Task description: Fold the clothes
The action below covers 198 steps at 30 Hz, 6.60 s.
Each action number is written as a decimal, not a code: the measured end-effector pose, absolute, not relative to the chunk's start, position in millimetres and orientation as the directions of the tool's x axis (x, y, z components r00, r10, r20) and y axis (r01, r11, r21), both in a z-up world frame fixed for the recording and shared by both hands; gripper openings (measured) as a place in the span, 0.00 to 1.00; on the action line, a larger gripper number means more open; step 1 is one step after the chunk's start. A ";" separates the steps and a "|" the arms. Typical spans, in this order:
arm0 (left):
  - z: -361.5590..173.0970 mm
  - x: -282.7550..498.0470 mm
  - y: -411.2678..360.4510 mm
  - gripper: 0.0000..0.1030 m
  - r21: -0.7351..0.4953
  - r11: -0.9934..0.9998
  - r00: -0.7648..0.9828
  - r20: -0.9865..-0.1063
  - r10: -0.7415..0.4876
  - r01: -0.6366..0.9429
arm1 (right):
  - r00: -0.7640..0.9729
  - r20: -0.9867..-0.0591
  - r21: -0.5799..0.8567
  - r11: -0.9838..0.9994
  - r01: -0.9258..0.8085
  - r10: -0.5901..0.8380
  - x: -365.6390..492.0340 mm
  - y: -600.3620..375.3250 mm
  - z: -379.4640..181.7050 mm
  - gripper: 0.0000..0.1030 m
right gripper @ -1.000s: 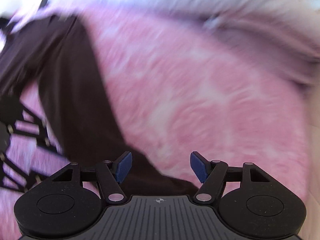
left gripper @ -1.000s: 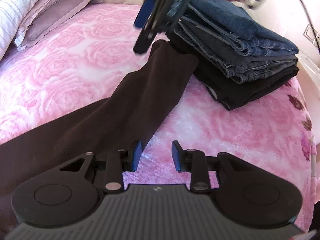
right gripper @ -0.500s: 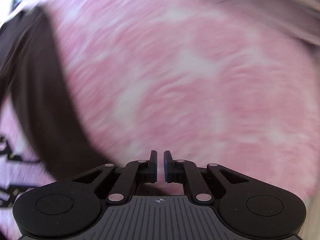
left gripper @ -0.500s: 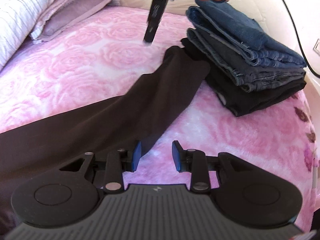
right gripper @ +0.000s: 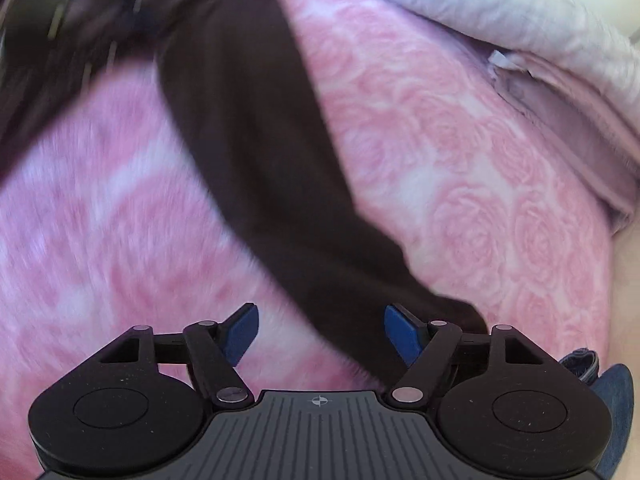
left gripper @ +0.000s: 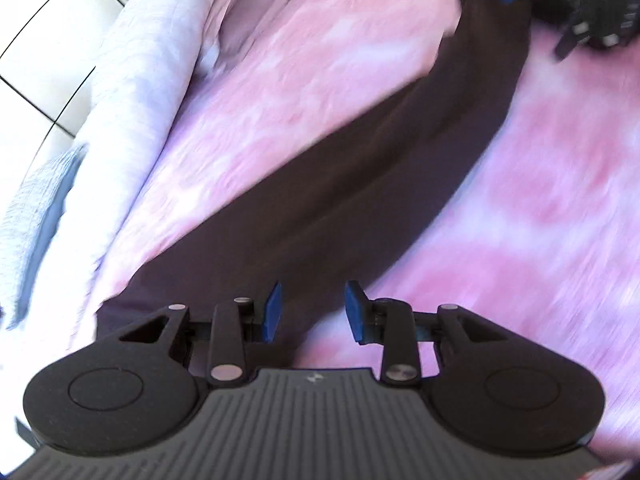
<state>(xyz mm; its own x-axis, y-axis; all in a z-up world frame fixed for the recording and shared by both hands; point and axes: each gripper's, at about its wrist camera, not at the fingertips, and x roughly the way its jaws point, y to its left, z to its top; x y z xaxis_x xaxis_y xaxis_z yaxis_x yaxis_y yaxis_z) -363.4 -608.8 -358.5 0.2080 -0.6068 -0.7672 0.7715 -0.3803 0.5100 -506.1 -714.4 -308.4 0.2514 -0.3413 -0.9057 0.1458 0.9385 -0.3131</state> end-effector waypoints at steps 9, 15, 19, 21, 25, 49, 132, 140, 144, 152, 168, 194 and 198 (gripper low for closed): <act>-398.0 -348.6 -625.9 0.31 0.572 -0.484 0.231 -0.770 -0.594 0.662 | 0.260 -0.832 -0.496 0.867 0.045 -0.490 -500.7 -699.6 -360.7 0.66; -391.9 -358.7 -628.9 0.30 0.522 -0.481 0.182 -0.788 -0.589 0.705 | 0.169 -0.877 -0.443 0.893 0.072 -0.449 -494.7 -732.2 -334.1 0.00; -386.0 -365.9 -628.9 0.30 0.484 -0.482 0.142 -0.797 -0.586 0.730 | 0.095 -0.936 -0.332 0.939 0.086 -0.340 -494.5 -748.9 -301.2 0.00; -383.1 -369.6 -628.8 0.30 0.465 -0.482 0.122 -0.802 -0.585 0.743 | 0.062 -0.971 -0.221 0.969 0.111 -0.229 -493.8 -755.7 -294.1 0.00; -377.2 -376.8 -628.8 0.31 0.426 -0.482 0.082 -0.808 -0.583 0.766 | 0.023 -0.996 -0.086 0.988 0.131 -0.089 -495.0 -751.3 -298.6 0.00; -276.2 -194.6 -428.2 0.36 0.413 0.159 0.442 -0.821 -0.360 0.897 | 0.348 -0.929 -0.026 0.961 0.276 -0.125 -389.1 -624.1 -246.0 0.82; -342.8 423.9 -341.6 0.00 0.114 0.227 0.210 -0.859 -0.467 0.967 | 0.369 -0.910 0.019 0.870 0.492 -0.188 70.0 -314.2 -284.7 0.58; -265.1 418.9 -189.0 0.01 0.015 0.472 0.372 -0.637 -0.675 0.882 | 0.337 -0.929 0.077 0.809 0.583 -0.154 87.8 -338.7 -299.5 0.58; -275.6 391.2 -117.1 0.01 0.024 0.535 0.372 -0.744 -0.555 0.845 | 0.356 -0.927 0.138 0.777 0.614 -0.116 105.0 -347.8 -305.2 0.58; -292.7 382.2 -82.6 0.24 -0.002 0.589 0.306 -0.853 -0.422 0.808 | 0.392 -0.918 0.160 0.851 0.501 -0.058 141.8 -342.5 -313.6 0.58; -350.1 467.6 -234.5 0.03 0.107 -0.023 0.097 -0.959 -0.266 0.994 | 0.336 -0.933 0.090 0.823 0.561 -0.128 117.8 -353.1 -321.9 0.58; -356.6 376.0 -136.9 0.27 0.474 -0.299 0.319 -0.837 -0.444 0.828 | 0.337 -0.892 -0.369 0.917 -0.153 -0.302 189.8 -317.8 -377.0 0.48; -358.8 393.5 -144.5 0.27 0.488 -0.228 0.355 -0.821 -0.446 0.842 | 0.332 -0.894 -0.368 0.916 -0.157 -0.302 190.1 -327.9 -378.1 0.24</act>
